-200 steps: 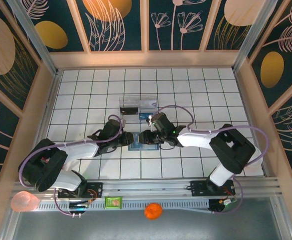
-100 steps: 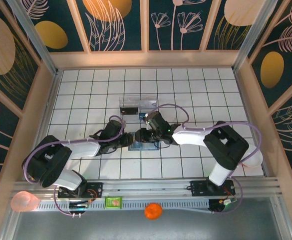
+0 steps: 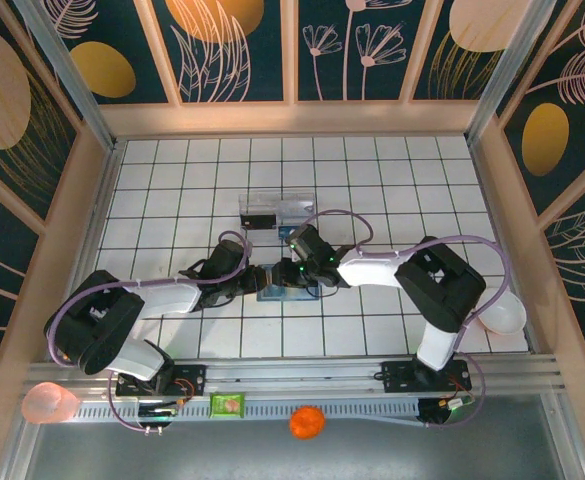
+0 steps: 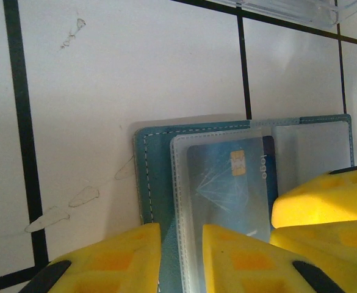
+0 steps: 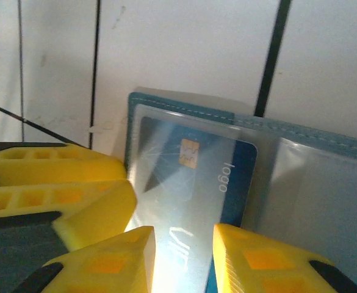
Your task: Take the credit cards out of the card holder
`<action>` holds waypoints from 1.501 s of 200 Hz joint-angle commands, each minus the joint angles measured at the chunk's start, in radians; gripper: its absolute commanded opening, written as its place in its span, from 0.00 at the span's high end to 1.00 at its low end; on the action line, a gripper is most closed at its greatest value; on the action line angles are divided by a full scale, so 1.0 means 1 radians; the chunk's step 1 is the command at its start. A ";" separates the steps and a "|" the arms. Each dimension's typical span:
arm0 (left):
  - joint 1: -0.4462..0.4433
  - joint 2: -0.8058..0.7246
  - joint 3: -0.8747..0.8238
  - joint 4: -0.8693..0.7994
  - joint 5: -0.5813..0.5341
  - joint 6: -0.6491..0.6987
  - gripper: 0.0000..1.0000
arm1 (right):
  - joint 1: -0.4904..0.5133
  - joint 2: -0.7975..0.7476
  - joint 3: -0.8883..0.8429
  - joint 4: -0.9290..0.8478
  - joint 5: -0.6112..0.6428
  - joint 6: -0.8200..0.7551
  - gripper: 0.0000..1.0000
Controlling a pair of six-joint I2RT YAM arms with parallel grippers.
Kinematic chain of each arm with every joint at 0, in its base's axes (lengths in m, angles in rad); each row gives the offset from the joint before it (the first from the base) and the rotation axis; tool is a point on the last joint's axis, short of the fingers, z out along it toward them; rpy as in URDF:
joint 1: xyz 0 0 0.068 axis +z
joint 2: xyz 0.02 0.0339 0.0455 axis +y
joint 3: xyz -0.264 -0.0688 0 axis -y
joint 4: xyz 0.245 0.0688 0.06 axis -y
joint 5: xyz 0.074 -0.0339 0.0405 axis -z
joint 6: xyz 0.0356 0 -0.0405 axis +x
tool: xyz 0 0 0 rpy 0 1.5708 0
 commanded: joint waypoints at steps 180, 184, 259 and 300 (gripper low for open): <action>-0.002 -0.092 0.030 -0.050 0.028 0.028 0.86 | 0.005 -0.100 0.023 -0.091 0.073 -0.103 0.80; -0.002 -0.088 0.030 -0.041 0.036 0.024 0.87 | 0.002 -0.100 0.020 -0.088 0.070 -0.102 0.80; -0.022 0.022 0.070 -0.021 0.023 0.025 0.98 | -0.020 -0.080 0.008 -0.088 0.033 -0.099 0.78; -0.021 0.030 0.021 -0.034 -0.017 0.019 1.00 | -0.026 -0.041 -0.011 -0.060 -0.009 -0.083 0.78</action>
